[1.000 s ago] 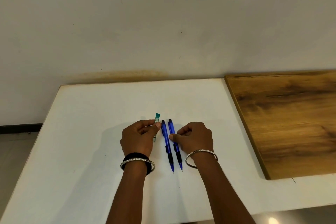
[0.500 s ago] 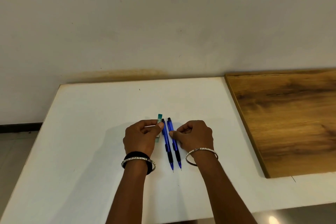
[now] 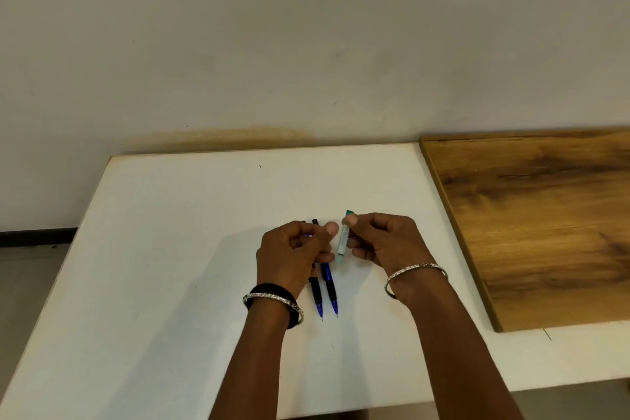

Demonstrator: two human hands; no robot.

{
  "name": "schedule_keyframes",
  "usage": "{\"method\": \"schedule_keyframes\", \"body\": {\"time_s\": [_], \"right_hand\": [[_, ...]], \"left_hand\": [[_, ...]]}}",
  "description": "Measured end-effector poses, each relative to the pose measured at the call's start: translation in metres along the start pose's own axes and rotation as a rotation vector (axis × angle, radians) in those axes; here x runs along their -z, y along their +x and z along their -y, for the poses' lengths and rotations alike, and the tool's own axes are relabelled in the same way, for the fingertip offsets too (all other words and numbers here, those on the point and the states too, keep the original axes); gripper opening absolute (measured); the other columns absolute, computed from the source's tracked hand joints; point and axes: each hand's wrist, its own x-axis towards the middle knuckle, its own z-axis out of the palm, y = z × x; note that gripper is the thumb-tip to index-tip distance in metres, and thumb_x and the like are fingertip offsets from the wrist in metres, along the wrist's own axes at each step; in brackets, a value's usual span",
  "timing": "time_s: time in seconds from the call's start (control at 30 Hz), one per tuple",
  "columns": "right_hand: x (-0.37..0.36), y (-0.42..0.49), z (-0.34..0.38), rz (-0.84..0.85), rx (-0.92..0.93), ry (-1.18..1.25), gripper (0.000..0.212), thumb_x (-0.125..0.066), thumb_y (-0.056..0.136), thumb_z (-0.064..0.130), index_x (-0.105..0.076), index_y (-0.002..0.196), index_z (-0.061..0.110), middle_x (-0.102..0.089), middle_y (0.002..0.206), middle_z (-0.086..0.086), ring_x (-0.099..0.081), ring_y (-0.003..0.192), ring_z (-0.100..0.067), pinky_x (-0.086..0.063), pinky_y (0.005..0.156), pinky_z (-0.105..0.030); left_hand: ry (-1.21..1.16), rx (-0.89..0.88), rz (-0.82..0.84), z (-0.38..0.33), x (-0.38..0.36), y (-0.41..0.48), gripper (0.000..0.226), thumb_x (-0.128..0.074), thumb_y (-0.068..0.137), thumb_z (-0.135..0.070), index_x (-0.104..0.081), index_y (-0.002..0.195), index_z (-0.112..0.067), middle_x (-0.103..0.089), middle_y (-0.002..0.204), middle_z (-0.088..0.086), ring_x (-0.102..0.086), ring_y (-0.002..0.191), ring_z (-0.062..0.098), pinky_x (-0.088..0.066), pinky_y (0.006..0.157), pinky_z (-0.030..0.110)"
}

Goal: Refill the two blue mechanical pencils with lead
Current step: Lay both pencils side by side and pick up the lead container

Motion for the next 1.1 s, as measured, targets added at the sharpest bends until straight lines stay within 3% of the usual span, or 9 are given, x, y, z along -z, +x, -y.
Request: {"method": "schedule_keyframes", "body": {"time_s": [0.1,0.17,0.23,0.3,0.47,0.9,1.1], "right_hand": [[0.013,0.006,-0.003,-0.145,0.077,-0.249,0.014,-0.073,0.084,0.02,-0.075,0.082,0.006,-0.069,0.062,-0.006,-0.063,0.051,-0.01,-0.052,0.054,-0.02],[0.016,0.008,-0.007,-0.191,0.125,-0.461,0.012,-0.072,0.084,0.023,-0.075,0.079,0.012,-0.068,0.06,-0.001,-0.061,0.049,-0.008,-0.048,0.057,-0.019],[0.013,0.009,-0.011,-0.172,0.151,-0.571,0.011,-0.072,0.084,0.024,-0.075,0.082,0.014,-0.069,0.066,-0.002,-0.065,0.058,-0.013,-0.052,0.066,-0.026],[0.008,0.009,-0.013,-0.154,0.169,-0.626,0.012,-0.072,0.083,0.023,-0.075,0.087,0.013,-0.072,0.077,-0.006,-0.068,0.072,-0.021,-0.056,0.076,-0.032],[0.002,0.01,-0.015,-0.153,0.18,-0.651,0.01,-0.075,0.081,0.02,-0.073,0.088,0.013,-0.073,0.083,-0.007,-0.069,0.079,-0.022,-0.056,0.082,-0.038],[0.0,0.009,-0.017,-0.188,0.172,-0.713,0.006,-0.074,0.079,0.016,-0.072,0.085,0.015,-0.073,0.085,-0.005,-0.069,0.081,-0.023,-0.057,0.081,-0.041],[-0.001,0.008,-0.017,-0.188,0.172,-0.74,0.017,-0.079,0.075,0.027,-0.068,0.084,0.019,-0.068,0.078,0.003,-0.065,0.075,-0.015,-0.056,0.078,-0.033]], "left_hand": [[0.047,-0.009,-0.176,0.003,0.008,0.006,0.027,-0.073,0.077,-0.043,-0.072,0.082,-0.016,-0.074,0.066,0.0,-0.072,0.059,0.01,-0.056,0.051,0.025],[0.126,-0.012,-0.279,0.008,0.013,0.009,0.019,-0.073,0.08,-0.037,-0.072,0.081,-0.018,-0.073,0.071,-0.001,-0.072,0.064,0.014,-0.059,0.064,0.034],[0.224,-0.014,-0.324,0.011,0.013,0.01,0.01,-0.074,0.079,-0.031,-0.073,0.08,-0.022,-0.072,0.074,-0.003,-0.071,0.071,0.019,-0.056,0.068,0.033],[0.309,-0.007,-0.335,0.012,0.011,0.009,0.01,-0.076,0.076,-0.03,-0.073,0.081,-0.022,-0.07,0.073,-0.006,-0.069,0.07,0.017,-0.048,0.061,0.024],[0.405,0.0,-0.305,0.014,0.002,0.007,0.02,-0.082,0.069,-0.034,-0.073,0.083,-0.024,-0.069,0.069,-0.01,-0.058,0.061,0.002,-0.037,0.051,0.017],[0.469,-0.047,-0.294,0.016,-0.002,0.009,0.019,-0.079,0.072,-0.033,-0.073,0.088,-0.026,-0.062,0.061,-0.013,-0.057,0.062,0.005,-0.038,0.055,0.019],[0.494,-0.05,-0.31,0.015,-0.005,0.008,0.023,-0.077,0.074,-0.035,-0.071,0.093,-0.025,-0.072,0.078,-0.005,-0.065,0.075,0.014,-0.047,0.066,0.025]]}}
